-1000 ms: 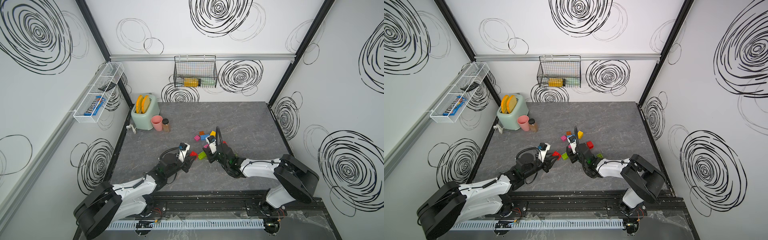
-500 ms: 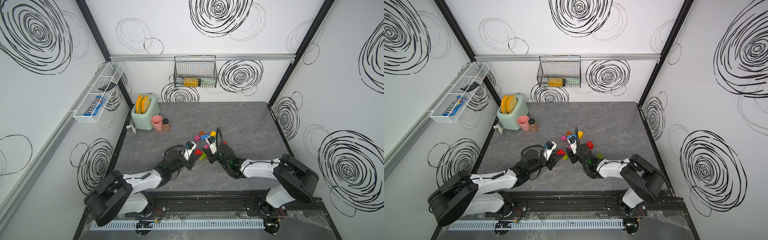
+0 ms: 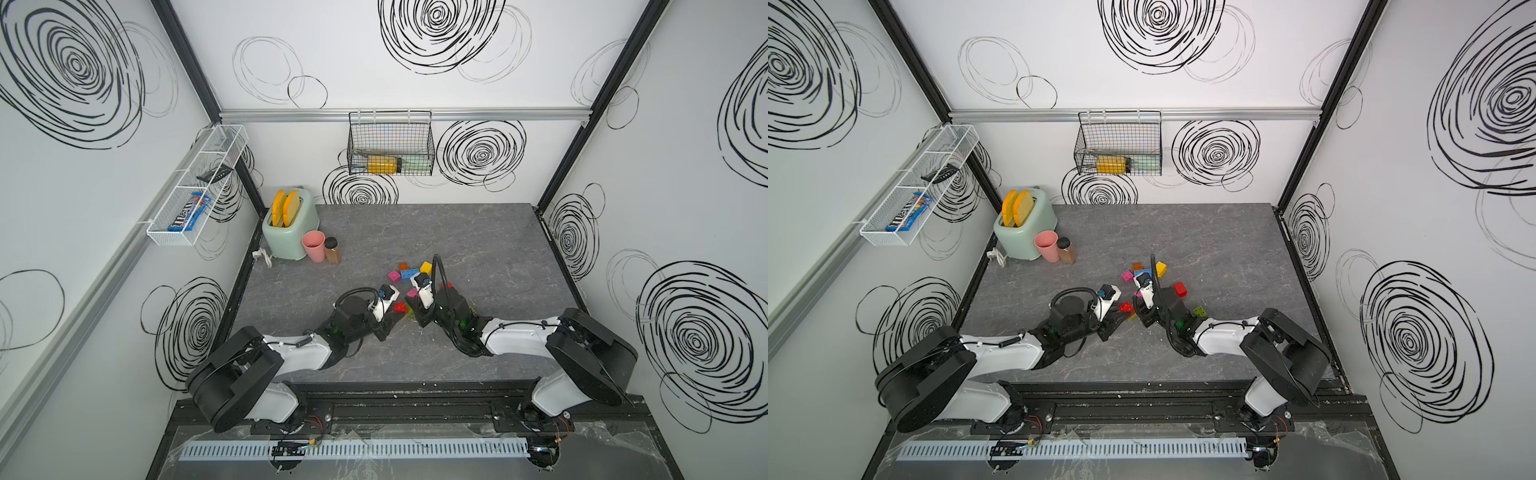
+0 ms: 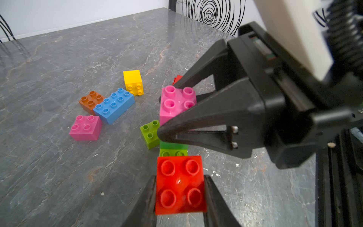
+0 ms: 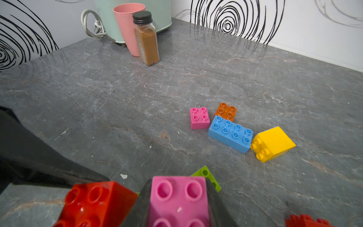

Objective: Assemble the number 4 with lego
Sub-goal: Assemble the lego brick with the lego brick.

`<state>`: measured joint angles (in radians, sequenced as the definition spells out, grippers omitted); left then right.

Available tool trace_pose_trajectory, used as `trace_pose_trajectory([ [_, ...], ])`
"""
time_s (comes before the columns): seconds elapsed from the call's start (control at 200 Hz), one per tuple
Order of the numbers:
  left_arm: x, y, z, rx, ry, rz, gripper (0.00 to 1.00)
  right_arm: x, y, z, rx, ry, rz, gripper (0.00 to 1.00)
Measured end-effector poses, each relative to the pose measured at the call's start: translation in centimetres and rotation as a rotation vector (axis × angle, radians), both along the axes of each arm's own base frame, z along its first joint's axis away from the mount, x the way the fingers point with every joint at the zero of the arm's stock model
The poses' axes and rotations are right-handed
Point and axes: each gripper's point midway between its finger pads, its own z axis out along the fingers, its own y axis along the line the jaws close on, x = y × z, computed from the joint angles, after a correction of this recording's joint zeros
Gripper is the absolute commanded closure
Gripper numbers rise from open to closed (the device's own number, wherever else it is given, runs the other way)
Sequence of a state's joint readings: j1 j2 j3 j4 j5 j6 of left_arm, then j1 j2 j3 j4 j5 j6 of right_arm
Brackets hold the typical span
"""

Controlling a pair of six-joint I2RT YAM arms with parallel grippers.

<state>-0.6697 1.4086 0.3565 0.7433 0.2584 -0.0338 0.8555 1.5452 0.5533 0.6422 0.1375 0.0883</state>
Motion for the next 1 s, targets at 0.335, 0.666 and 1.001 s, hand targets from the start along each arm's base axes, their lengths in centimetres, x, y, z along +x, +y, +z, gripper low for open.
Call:
trace_pose_trajectory([
  [0.335,0.53,-0.30,-0.07,0.022,0.005,-0.015,1.00,0.10,-0.07,0.00,0.004,0.004,0.005,1.00],
  [0.666,0.80,-0.43,-0.07,0.055,0.017,-0.032,1.00,0.14,-0.10,0.00,0.005,0.005,0.007,1.00],
  [1.001,0.78,0.00,-0.23,0.071,0.036,-0.021,1.00,0.14,-0.10,0.00,0.004,0.004,0.008,1.00],
])
